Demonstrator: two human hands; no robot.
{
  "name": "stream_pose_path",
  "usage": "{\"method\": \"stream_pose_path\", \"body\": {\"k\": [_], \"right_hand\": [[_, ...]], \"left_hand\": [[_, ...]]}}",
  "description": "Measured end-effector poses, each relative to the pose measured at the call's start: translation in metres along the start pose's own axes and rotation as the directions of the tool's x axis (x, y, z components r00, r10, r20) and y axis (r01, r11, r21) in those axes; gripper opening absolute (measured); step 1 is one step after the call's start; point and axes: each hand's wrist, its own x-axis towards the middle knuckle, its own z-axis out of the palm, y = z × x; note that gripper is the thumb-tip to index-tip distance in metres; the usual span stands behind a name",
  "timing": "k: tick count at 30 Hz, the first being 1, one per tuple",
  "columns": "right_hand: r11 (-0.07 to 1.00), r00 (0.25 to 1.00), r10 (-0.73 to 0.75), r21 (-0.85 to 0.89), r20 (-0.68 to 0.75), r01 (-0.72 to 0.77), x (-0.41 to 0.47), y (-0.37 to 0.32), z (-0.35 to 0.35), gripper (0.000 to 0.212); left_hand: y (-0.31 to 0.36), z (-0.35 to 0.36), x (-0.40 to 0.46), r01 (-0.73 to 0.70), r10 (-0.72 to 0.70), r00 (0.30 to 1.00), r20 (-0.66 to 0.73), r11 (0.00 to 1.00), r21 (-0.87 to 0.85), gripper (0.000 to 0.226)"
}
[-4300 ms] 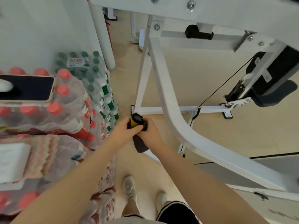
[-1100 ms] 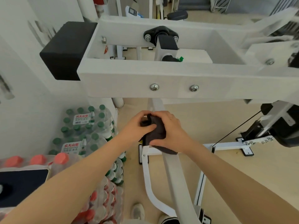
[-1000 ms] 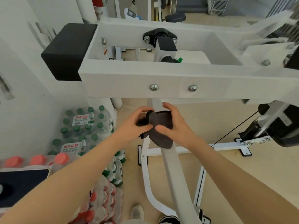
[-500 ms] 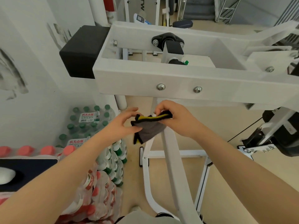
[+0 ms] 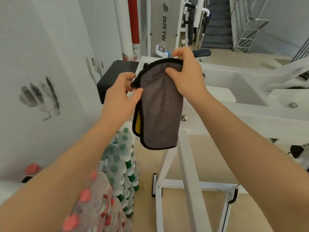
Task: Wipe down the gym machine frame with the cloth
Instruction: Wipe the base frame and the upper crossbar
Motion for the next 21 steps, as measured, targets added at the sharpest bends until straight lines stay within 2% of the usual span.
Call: {"method": "stream_pose_path", "body": {"k": [1,3,4,5,7,8,10,12,15,21], "right_hand": [[0.994,0.998,0.05,-0.094,0.028,-0.047,0.011,0.001,0.003,0.053],[0.892,0.987,0.126,-0.448,0.099,-0.069,0.017,0.004,0.009,0.066],[0.814,0.988,0.09,-0.581,0.123,-0.002,0.012,0.005,0.012,0.061],[0.764,0.984,0.021,-0.638,0.175,0.097,0.003,0.006,0.017,0.051],[0.789,0.946,-0.022,-0.576,0.322,0.214,-0.024,0.006,0.03,0.041],[0.778,0.925,-0.023,-0.574,0.379,0.255,-0.037,0.008,0.037,0.045],[0.677,0.923,-0.066,-0.663,0.378,0.32,-0.05,0.013,0.053,0.059],[0.634,0.934,-0.068,-0.708,0.352,0.313,-0.043,0.011,0.063,0.065],[0.614,0.932,-0.08,-0.719,0.353,0.325,-0.026,0.008,0.073,0.054],[0.507,0.932,-0.33,-0.806,0.147,0.306,-0.05,0.046,0.05,0.056]], "left_hand": [[-0.003,-0.001,0.01,-0.017,0.017,1.0,-0.002,0.995,0.1,0.044],[-0.014,-0.002,0.024,-0.091,0.08,0.995,0.051,0.954,0.287,0.052],[-0.019,-0.003,0.028,-0.143,0.111,0.986,0.123,0.944,0.297,0.049],[-0.022,-0.006,0.029,-0.193,0.135,0.964,0.228,0.946,0.259,0.046],[-0.027,-0.01,0.028,-0.298,0.197,0.868,0.456,0.941,0.16,0.054],[-0.03,-0.011,0.029,-0.35,0.216,0.817,0.535,0.923,0.162,0.063],[-0.037,-0.014,0.035,-0.419,0.2,0.767,0.61,0.876,0.24,0.079],[-0.04,-0.015,0.04,-0.411,0.172,0.778,0.605,0.867,0.282,0.086],[-0.04,-0.015,0.044,-0.396,0.166,0.781,0.602,0.877,0.271,0.086],[-0.039,-0.012,0.044,-0.408,0.11,0.789,0.604,0.828,0.383,0.091]]}}
